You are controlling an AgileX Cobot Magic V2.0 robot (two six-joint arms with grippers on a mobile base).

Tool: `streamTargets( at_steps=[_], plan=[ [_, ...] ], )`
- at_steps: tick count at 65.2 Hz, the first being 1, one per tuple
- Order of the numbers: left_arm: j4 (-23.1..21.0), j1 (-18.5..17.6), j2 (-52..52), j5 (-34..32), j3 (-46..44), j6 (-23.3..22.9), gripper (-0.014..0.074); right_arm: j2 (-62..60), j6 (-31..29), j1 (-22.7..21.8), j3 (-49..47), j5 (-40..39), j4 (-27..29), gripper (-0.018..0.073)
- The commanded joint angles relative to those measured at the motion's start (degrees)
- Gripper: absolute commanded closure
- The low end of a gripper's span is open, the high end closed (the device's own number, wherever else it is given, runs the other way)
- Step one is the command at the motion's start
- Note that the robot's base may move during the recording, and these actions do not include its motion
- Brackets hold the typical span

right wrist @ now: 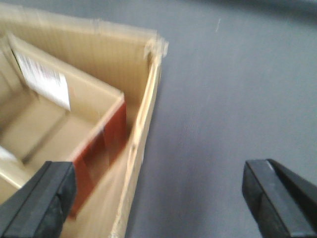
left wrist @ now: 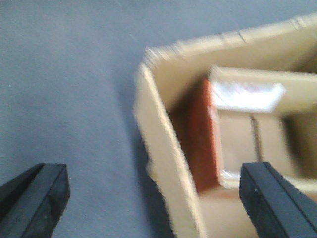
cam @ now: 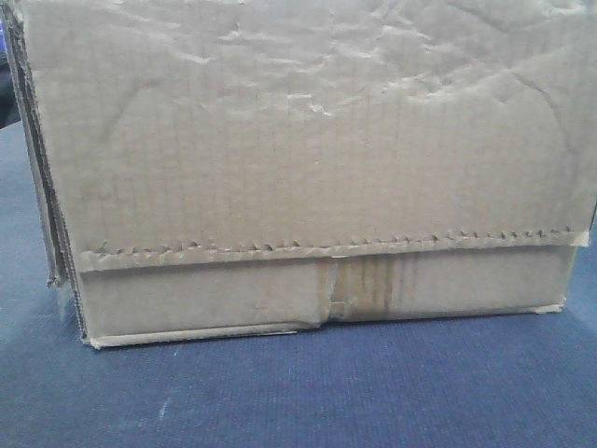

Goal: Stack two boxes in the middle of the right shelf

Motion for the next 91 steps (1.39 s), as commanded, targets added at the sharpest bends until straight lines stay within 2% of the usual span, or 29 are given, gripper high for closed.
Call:
streamTargets(
  at_steps=[1, 18, 40, 57, 66, 70, 73, 79, 80, 83, 86, 88, 91],
  plan=[
    [-3.03, -1.09, -0.43, -0.43, 3.29, -0.42, -0.0002, 3.71, -1.47, 0.07, -1.13, 2.08, -0.71, -0.001],
    [-3.29, -4.01, 1.64, -2.45, 11.22, -0.42, -0.0002, 11.6, -1.87, 1.96, -1.13, 2.68, -0.2, -0.001],
    [-3.43, -4.47, 9.35, -1.16, 11.66, -0.77, -0.0002, 19.19, -1.87, 1.96, -1.13, 1.94, -0.2, -0.001],
    [1.06, -4.47, 11.1, -0.43, 11.7, -4.56, 0.0002, 21.44, -1.87, 1.96, -1.13, 0.82, -0.2, -0.001],
    [1.04, -4.47, 11.1, -0.43, 11.7, -4.93, 0.0076, 21.48, -1.87, 1.96, -1.13, -0.4, -0.2, -0.001],
    [1.04, -4.47, 11.1, -0.43, 11.7, -5.06, 0.0152, 21.48, -1.87, 1.96, -1.13, -0.53, -0.2, -0.001],
    [1.04, -4.47, 11.1, -0.43, 11.7, -5.06, 0.0241, 21.48, -1.87, 1.96, -1.13, -0.52, -0.2, -0.0001],
    [1.04, -4.47, 11.1, -0.43, 11.7, -5.42, 0.0433, 21.48, -1.87, 1.96, -1.13, -0.52, -0.2, 0.0106],
    [1.04, -4.47, 11.1, -0.43, 11.7, -5.42, 0.0486, 21.48, -1.87, 1.96, -1.13, -0.52, -0.2, 0.0134],
    [1.04, -4.47, 11.1, -0.43, 11.7, -5.42, 0.0596, 21.48, -1.87, 1.96, -1.13, -0.42, -0.2, 0.0235],
    [1.04, -4.47, 11.1, -0.43, 11.7, -5.42, 0.0705, 21.48, -1.87, 1.96, -1.13, -0.42, -0.2, 0.0382],
    [1.04, -4.47, 11.1, -0.43, 11.7, -5.42, 0.0707, 21.48, -1.87, 1.96, -1.13, -0.31, -0.2, 0.0451],
    [1.04, -4.47, 11.1, -0.43, 11.7, -5.42, 0.0708, 21.48, -1.76, 1.96, -1.13, -0.2, -0.2, 0.0617]
  ],
)
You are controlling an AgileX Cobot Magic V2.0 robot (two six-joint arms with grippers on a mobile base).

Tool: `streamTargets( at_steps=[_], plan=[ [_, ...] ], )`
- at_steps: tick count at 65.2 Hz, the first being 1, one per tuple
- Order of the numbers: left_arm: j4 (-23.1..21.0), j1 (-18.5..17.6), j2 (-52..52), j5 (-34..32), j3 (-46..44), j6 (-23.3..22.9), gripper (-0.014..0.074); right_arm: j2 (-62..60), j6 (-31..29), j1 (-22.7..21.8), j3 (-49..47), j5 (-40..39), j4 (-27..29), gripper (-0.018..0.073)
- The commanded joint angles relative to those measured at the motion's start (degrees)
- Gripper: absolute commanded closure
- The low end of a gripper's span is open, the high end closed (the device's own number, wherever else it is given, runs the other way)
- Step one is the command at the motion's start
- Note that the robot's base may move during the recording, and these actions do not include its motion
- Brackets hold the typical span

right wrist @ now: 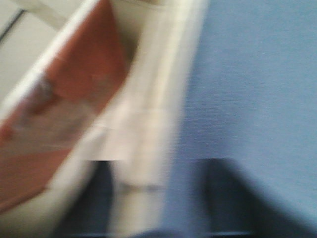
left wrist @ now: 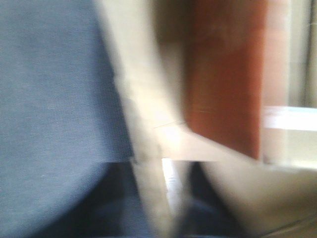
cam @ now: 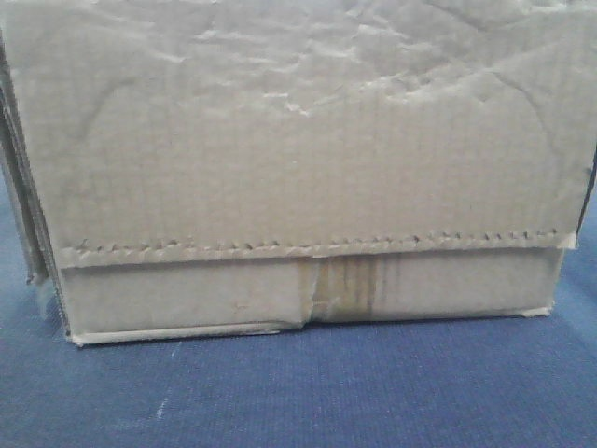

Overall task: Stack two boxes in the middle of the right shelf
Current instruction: 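Lift the two stacked boxes off the table with both grippers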

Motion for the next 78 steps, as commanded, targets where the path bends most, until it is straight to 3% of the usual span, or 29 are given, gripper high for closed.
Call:
streamTargets(
  at_steps=[1, 3, 27, 59, 78],
  plan=[
    [-0.19, -0.06, -0.53, -0.06, -0.11, -0.04, 0.0708, -0.18, -0.31, -0.23, -0.53, -0.58, -1.5, 0.0641],
    [-0.19, -0.06, -0.53, -0.06, -0.11, -0.18, 0.0708, -0.18, -0.31, -0.23, -0.53, -0.58, -1.5, 0.0726],
    [2.02, -0.06, -4.95, -0.06, -0.77, -3.88, 0.0708, -3.95, 1.27, -0.23, -0.53, -0.53, -0.86, 0.0711],
    [2.41, -0.06, -11.61, -0.06, -21.0, -3.99, 0.0708, -13.02, 1.27, -0.23, -16.96, 1.16, 2.45, 0.0711],
    [2.41, -0.06, -13.41, -0.92, -25.11, -3.99, 0.0708, -14.47, 1.27, -0.23, -19.79, 1.35, 3.0, 0.0711]
  ],
)
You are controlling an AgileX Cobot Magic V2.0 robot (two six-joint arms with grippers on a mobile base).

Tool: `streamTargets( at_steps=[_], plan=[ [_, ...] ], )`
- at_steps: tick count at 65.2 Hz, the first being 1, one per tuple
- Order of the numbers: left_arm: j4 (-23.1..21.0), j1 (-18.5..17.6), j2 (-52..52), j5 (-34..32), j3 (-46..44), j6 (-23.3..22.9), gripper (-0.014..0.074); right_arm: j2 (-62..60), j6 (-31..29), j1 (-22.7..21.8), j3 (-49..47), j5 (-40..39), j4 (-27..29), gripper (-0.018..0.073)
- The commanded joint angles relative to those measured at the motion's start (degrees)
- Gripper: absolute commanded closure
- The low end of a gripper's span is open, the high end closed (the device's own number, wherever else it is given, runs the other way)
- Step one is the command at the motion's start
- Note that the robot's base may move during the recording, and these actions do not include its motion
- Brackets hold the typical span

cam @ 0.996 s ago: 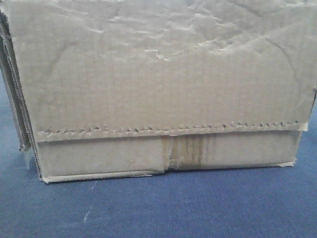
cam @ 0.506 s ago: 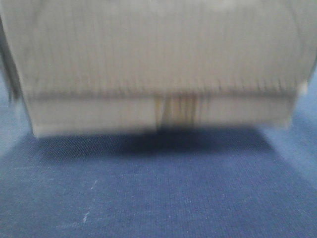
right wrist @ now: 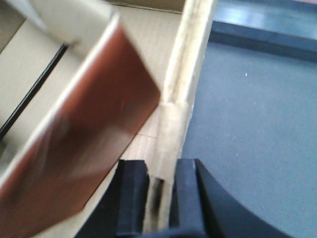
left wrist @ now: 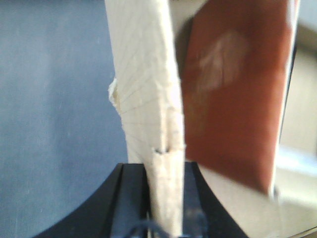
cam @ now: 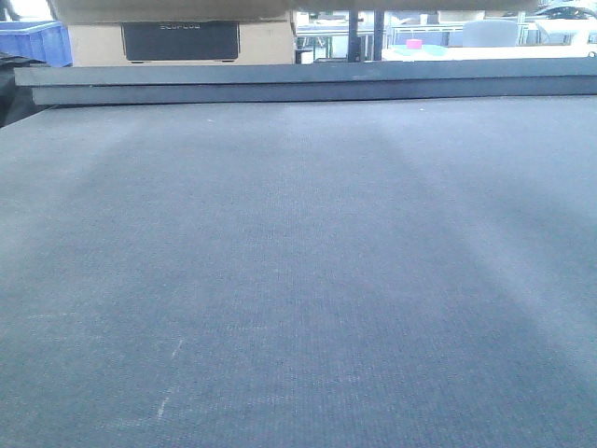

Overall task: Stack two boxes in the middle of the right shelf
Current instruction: 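Lift the two stacked boxes off the table with both grippers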

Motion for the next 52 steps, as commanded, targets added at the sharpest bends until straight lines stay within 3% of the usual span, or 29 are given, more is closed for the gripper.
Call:
streamTargets(
  at_steps=[1, 52],
  plan=[
    [-0.54, 0.08, -1.08, -2.73, -1.07, -0.37, 0.0708, -0.5, -0.45, -0.42, -0.42, -0.62, -0.55, 0.0711],
    [-0.23, 0.08, -1.08, -1.99, -1.07, -0.37, 0.0708, -0.49, -0.45, -0.42, -0.42, -1.06, -0.55, 0.0711]
  ],
)
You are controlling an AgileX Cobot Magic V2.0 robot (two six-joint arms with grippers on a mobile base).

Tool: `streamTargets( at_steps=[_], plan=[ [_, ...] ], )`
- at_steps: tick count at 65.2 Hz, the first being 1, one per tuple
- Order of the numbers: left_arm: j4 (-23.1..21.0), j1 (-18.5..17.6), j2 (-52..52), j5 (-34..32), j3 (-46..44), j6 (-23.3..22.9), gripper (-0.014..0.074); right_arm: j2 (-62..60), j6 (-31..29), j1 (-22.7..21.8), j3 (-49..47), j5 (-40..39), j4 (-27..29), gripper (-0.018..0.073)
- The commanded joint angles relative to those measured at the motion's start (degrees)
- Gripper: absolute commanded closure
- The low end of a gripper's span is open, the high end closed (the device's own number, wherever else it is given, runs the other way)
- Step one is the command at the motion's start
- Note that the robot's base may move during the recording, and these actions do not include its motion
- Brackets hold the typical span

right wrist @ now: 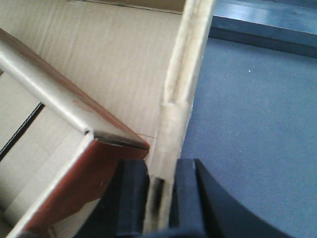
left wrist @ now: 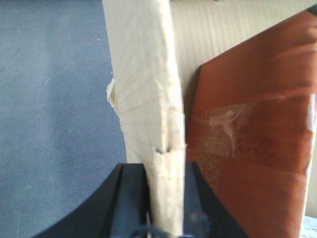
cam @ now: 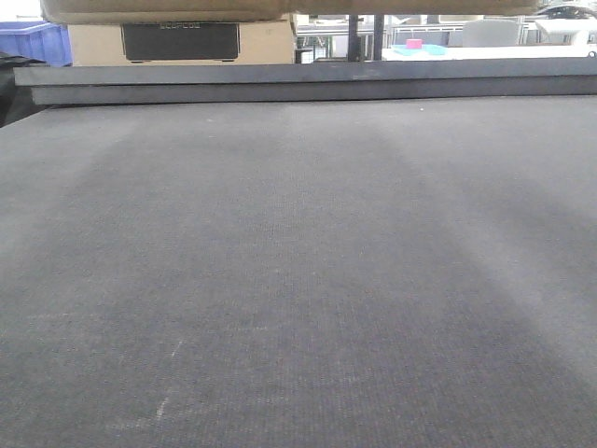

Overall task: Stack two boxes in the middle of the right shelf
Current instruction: 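Lift the two stacked boxes off the table with both grippers, then hold the boxes and drive the base away from the table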

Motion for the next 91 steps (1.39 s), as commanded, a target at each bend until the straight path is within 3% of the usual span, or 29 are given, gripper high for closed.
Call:
streamTargets(
  at_steps=[1, 91],
  plan=[
    [-0.23, 0.08, -1.01, -3.43, -0.95, -0.37, 0.0708, -0.49, -0.56, -0.42, -0.42, -1.76, -0.79, 0.0711],
    [-0.12, 0.08, -1.01, -3.43, -0.95, -0.37, 0.0708, 0.1, -0.56, -0.42, -0.42, -1.86, -0.79, 0.0711]
  ],
)
